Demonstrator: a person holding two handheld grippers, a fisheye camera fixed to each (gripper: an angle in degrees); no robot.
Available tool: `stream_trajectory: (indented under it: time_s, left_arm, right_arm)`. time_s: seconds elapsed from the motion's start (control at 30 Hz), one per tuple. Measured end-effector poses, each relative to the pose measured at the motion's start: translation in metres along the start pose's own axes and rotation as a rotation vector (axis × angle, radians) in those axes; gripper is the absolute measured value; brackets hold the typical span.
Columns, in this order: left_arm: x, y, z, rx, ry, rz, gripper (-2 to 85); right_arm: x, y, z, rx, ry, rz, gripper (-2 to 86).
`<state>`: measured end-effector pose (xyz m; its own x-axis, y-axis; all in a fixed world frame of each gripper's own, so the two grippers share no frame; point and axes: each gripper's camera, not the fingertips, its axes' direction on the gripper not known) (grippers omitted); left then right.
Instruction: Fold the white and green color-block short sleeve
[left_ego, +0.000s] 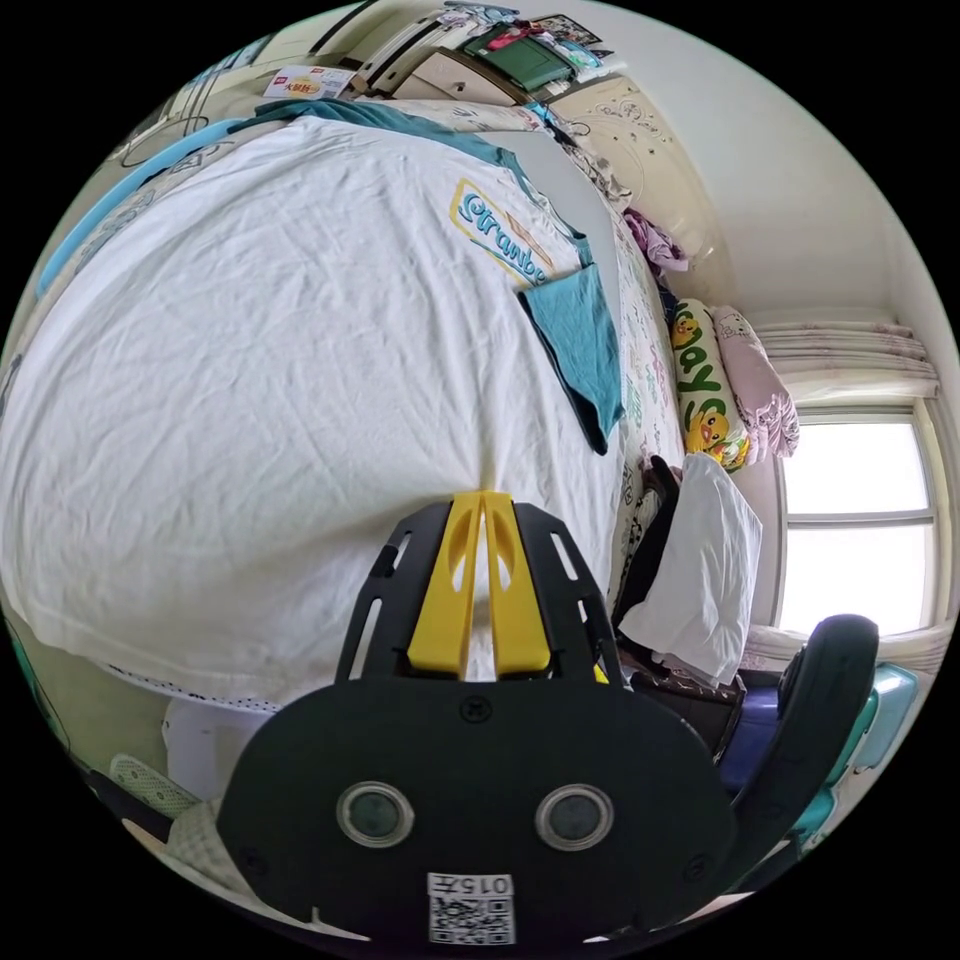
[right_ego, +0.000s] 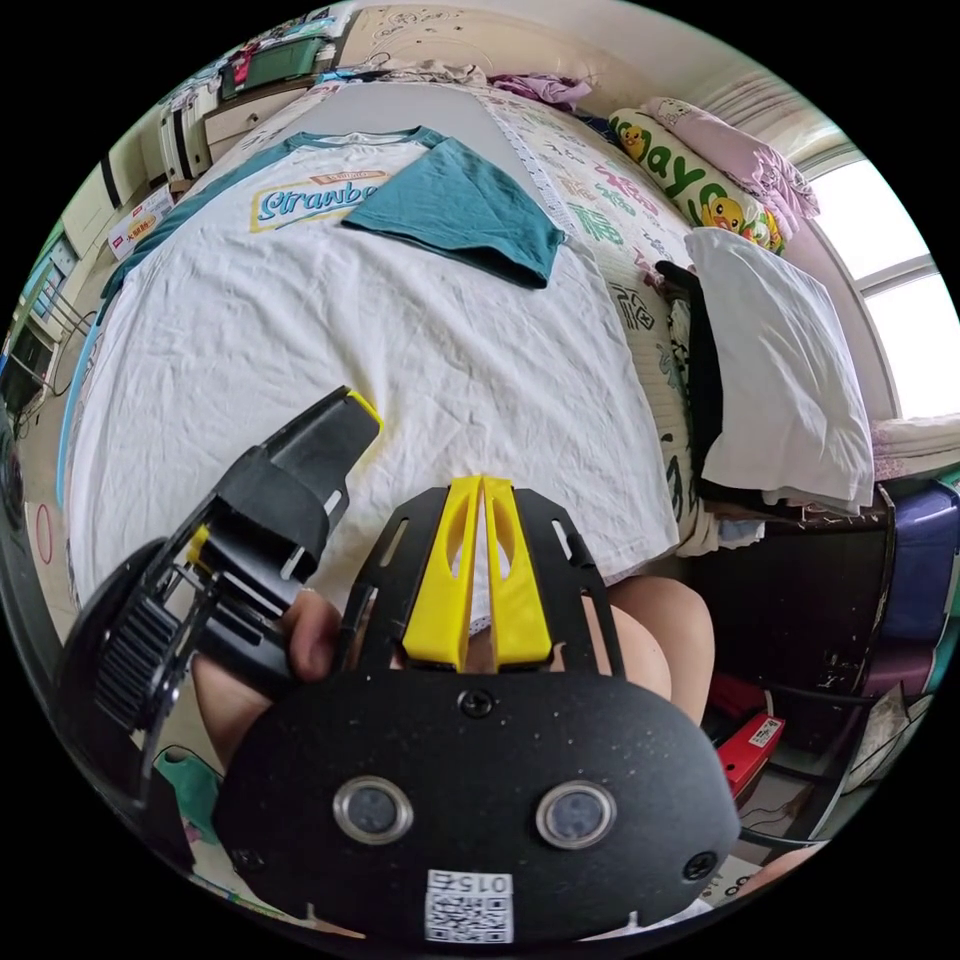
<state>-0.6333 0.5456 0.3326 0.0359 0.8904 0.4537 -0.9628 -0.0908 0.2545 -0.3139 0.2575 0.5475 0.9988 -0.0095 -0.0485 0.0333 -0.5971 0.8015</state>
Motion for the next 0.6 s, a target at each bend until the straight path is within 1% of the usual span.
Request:
stream_trajectory:
  time_s: [0.6]
  left_arm:
    - [0.0083, -0.006, 0.004, -0.01, 0.0, 0.003, -0.8]
  right_arm:
    - [-0.0098, -0.0099, 0.0059, -0.004, -0.006, 0.006, -0.3]
